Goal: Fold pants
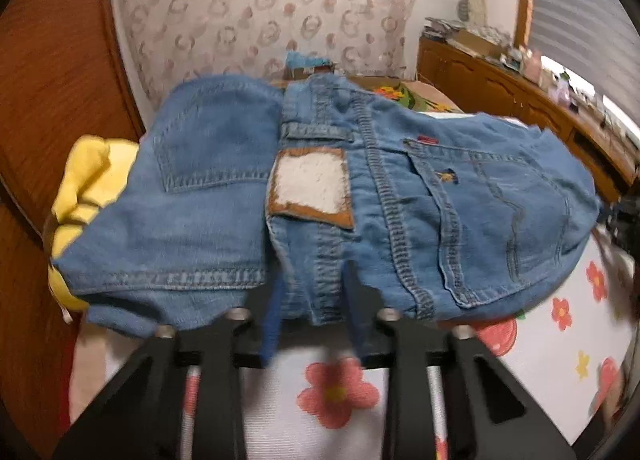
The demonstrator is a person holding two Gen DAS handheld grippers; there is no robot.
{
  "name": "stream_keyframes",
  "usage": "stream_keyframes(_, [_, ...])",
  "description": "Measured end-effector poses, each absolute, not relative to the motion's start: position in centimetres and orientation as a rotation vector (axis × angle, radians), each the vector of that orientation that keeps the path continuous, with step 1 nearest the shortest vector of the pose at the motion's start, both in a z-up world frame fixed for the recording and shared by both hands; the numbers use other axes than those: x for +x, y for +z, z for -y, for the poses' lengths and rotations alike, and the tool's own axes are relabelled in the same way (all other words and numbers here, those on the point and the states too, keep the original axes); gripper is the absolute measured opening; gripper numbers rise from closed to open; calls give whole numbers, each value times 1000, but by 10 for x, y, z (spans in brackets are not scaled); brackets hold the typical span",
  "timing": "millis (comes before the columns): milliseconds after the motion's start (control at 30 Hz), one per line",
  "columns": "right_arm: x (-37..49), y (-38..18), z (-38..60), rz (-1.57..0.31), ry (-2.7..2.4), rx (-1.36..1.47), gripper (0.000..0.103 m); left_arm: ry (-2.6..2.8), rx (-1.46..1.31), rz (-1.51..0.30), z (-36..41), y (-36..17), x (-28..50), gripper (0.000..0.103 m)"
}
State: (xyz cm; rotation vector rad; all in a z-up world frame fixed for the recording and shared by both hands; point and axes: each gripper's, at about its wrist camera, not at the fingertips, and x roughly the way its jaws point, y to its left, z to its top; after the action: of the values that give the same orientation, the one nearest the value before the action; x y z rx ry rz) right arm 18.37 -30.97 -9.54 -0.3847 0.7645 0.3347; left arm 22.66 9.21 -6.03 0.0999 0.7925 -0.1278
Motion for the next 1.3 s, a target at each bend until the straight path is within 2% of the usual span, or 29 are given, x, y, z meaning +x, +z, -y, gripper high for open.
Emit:
stream_keyframes(100, [178,-85,311,-726,316,-384,5,-129,151,-769,-81,-49,222,11])
stream_keyframes(433, [165,-16,311,-576,262,-379,4,-92,102,-579,-84,36,212,6])
stream_keyframes(467, [161,-9,311,-563,264,-377,4,-79,107,-565,-87,44,209,2])
stream_keyframes(600, [136,19,306,-527,298,-376,4,-95,88,-537,-102,68,191,2])
stream_keyframes(800, [85,30,305,-499,357,-400,4,-104,66,-494,-121,86,148,2])
stream_keyframes(1000, [58,17,331,-566,444,-346,4,-103,50,-529,-141,74,108,2])
stream_keyframes(1200, [49,-17,348,-680,497,-291,5,-105,26,-641,-145,16,79,2])
stream_keyframes(1300, [51,-35,354,-720,485,-297,20,-78,48,-664,-142,-3,73,3])
